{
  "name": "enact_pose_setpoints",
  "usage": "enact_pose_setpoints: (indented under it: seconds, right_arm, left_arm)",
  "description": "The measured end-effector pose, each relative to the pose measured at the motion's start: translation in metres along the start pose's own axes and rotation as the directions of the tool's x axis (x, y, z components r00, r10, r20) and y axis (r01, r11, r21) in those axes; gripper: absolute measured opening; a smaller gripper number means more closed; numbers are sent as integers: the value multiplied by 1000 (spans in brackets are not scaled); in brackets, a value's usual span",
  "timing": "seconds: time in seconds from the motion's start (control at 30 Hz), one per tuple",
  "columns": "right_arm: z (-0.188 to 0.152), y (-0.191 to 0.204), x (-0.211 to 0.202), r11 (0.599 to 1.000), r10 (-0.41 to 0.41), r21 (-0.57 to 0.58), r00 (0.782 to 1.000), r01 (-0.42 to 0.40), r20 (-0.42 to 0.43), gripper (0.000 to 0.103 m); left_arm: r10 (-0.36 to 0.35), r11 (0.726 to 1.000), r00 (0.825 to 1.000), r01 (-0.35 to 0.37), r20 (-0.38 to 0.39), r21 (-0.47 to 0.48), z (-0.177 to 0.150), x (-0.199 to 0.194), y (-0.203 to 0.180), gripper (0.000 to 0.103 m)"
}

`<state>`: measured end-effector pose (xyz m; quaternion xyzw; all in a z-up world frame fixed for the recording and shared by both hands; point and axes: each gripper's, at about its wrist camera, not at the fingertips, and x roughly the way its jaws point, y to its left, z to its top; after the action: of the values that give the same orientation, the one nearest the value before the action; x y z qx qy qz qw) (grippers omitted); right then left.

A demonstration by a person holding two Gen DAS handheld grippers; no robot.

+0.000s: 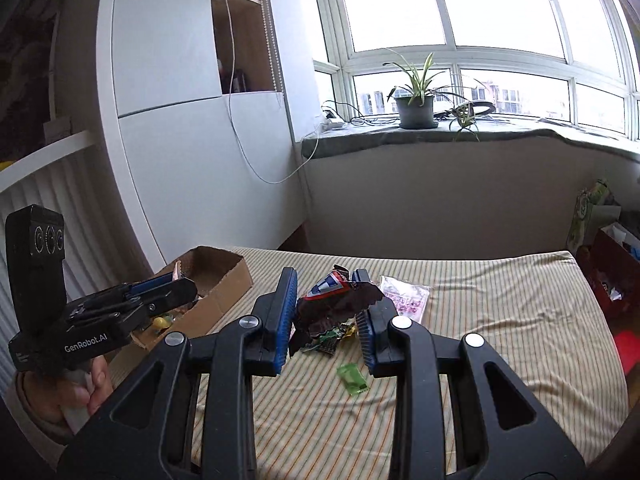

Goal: Organize snacks
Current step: 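Carry the pink candy with the left tool while the right tool carries the dark candy to the box, then open the left tool over the box while the right tool releases the dark candy inside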

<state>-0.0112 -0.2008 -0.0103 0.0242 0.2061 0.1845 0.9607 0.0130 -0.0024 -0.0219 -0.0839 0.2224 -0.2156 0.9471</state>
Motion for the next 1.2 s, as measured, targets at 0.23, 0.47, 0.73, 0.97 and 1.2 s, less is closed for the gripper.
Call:
enact_pose_setpoints:
  seconds: [0.23,0.47,0.73,0.97,1.2]
  right_arm:
    - [-1,55,32,996,65,-64,997,-68,-50,29]
    - [-7,127,88,966,207,-126,969,-224,-134,29]
    - [-11,182,124,920,325,-166,928,-355,-180,29]
    - [-8,191,135,911,344,-170,919,-376,-191,29]
    - [-9,195,158,908,352,-158,911,-389,-216,29]
  left_arm:
    - [53,997,998,-51,32,-61,-9,-26,42,38]
    - [190,972,981,-181,49,-153,-22,-62,107,38]
    - [331,916,943,-310,43,-255,-31,-96,166,38]
    - [327,917,944,-307,41,-253,-26,-91,174,38]
    - [317,921,948,-304,17,-244,-27,-81,180,38]
